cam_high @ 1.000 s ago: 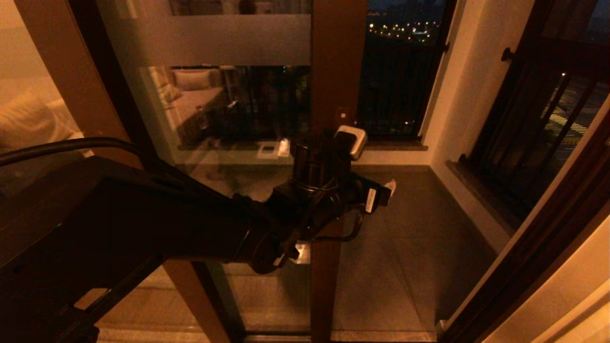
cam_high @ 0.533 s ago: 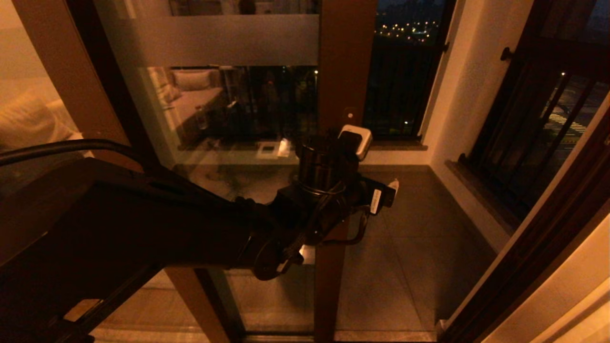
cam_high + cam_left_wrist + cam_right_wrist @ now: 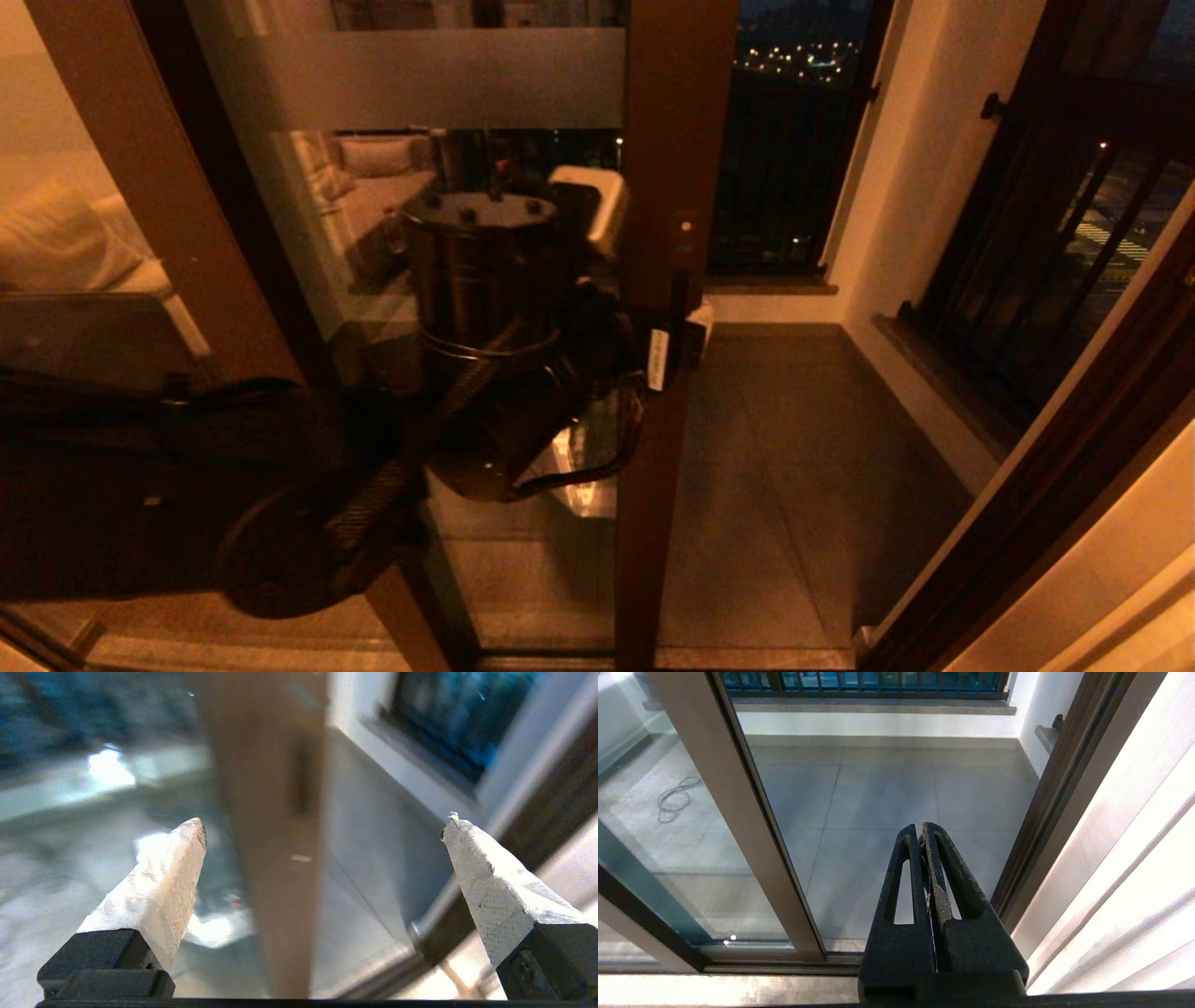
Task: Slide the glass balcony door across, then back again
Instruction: Close the slid door
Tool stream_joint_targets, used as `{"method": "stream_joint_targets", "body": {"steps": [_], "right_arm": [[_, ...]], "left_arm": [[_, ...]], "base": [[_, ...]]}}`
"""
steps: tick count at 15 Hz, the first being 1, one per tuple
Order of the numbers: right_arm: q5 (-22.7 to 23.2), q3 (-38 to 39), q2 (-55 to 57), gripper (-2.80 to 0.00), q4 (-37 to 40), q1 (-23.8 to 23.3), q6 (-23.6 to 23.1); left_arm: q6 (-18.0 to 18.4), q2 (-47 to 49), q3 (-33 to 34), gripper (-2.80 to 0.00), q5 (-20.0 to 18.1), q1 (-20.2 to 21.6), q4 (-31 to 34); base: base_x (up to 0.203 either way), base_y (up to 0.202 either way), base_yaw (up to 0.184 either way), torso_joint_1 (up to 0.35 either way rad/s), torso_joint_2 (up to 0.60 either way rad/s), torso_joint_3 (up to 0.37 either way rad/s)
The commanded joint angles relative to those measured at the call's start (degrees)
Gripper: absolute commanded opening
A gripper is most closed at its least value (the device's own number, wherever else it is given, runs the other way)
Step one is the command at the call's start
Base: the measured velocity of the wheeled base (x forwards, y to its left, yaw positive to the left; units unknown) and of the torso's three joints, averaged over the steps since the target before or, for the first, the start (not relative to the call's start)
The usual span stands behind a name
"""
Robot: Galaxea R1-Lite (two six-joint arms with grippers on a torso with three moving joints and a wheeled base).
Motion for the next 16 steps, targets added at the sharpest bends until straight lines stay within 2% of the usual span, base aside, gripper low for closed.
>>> {"method": "stream_joint_targets", "body": {"steps": [1,2,3,4,5,7,9,11,14,16], "right_arm": [[0.07,0.18,-0.04,-2.80,-0.05,0.01,-0.05],[0.06,0.18,-0.04,-2.80,-0.04,0.01,-0.05],[0.01,0.18,-0.04,-2.80,0.02,0.01,-0.05],[0.07,0.18,-0.04,-2.80,0.02,0.01,-0.05],[0.09,0.18,-0.04,-2.80,-0.07,0.01,-0.05],[0.01,0.18,-0.04,-2.80,0.02,0.01,-0.05],[0.09,0.18,-0.04,-2.80,-0.05,0.04,-0.05],[0.01,0.18,-0.04,-2.80,0.01,0.01,-0.05],[0.01,0.18,-0.04,-2.80,-0.07,0.01,-0.05],[0.03,0.18,-0.04,-2.80,-0.01,0.01,-0.05]], "left_arm": [[0.36,-15.31,4.68,0.00,1.85,0.69,2.19],[0.70,-22.37,7.05,-1.15,2.85,2.47,6.05],[0.85,-28.91,9.31,-2.80,3.36,5.26,10.01],[0.75,-35.48,11.50,-2.80,3.30,8.93,13.88],[0.68,-41.57,13.20,-2.80,2.86,14.28,18.33],[1.74,-52.75,14.87,-2.80,2.25,23.04,29.87],[2.89,-59.35,16.13,-2.80,1.68,34.48,39.82],[2.77,-64.53,17.55,-2.80,1.13,42.31,44.76],[2.48,-73.91,20.20,-2.80,-0.64,47.21,47.02],[2.43,-80.77,21.56,-2.80,-2.07,49.19,50.84]], "base": [[0.000,0.000,0.000,0.000,0.00,0.000],[0.000,0.000,0.000,0.000,0.00,0.000],[0.000,0.000,0.000,0.000,0.00,0.000],[0.000,0.000,0.000,0.000,0.00,0.000],[0.000,0.000,0.000,0.000,0.00,0.000],[0.000,0.000,0.000,0.000,0.00,0.000],[0.000,0.000,0.000,0.000,0.00,0.000],[0.000,0.000,0.000,0.000,0.00,0.000],[0.000,0.000,0.000,0.000,0.00,0.000],[0.000,0.000,0.000,0.000,0.00,0.000]]}}
